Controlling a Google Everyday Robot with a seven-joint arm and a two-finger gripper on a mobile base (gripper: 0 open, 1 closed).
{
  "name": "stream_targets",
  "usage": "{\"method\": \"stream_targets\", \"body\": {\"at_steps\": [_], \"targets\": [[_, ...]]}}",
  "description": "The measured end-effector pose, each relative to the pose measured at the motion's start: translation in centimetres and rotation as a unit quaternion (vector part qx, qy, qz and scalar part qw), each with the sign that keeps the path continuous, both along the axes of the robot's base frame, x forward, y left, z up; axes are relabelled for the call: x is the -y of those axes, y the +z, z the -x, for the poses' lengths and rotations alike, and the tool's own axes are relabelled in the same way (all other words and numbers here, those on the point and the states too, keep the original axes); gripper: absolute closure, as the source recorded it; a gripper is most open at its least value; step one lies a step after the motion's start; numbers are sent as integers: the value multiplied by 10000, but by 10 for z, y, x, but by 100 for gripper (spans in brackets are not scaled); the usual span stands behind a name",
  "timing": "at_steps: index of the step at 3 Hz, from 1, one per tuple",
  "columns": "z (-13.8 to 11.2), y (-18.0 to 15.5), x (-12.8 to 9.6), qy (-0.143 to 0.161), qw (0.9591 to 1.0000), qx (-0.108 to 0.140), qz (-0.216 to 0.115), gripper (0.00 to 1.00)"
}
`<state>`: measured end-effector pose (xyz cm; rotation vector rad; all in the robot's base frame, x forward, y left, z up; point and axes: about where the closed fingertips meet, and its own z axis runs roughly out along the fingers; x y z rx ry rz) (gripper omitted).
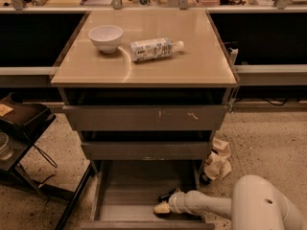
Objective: Pick rxbar blueberry from bottom drawer and place on counter
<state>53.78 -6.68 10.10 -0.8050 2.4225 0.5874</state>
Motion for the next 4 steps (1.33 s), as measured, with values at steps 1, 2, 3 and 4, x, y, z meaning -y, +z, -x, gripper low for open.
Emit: {"method": "stream_targets", "body": {"at_steps": [1, 2, 3, 4], "targets": [[0, 0, 0, 0, 10000, 0, 0, 42], [0, 0, 0, 0, 10000, 0, 0, 65], [0, 6, 0, 0, 10000, 0, 0, 88], [-32, 33, 30, -324, 9991, 239, -91, 100]]}}
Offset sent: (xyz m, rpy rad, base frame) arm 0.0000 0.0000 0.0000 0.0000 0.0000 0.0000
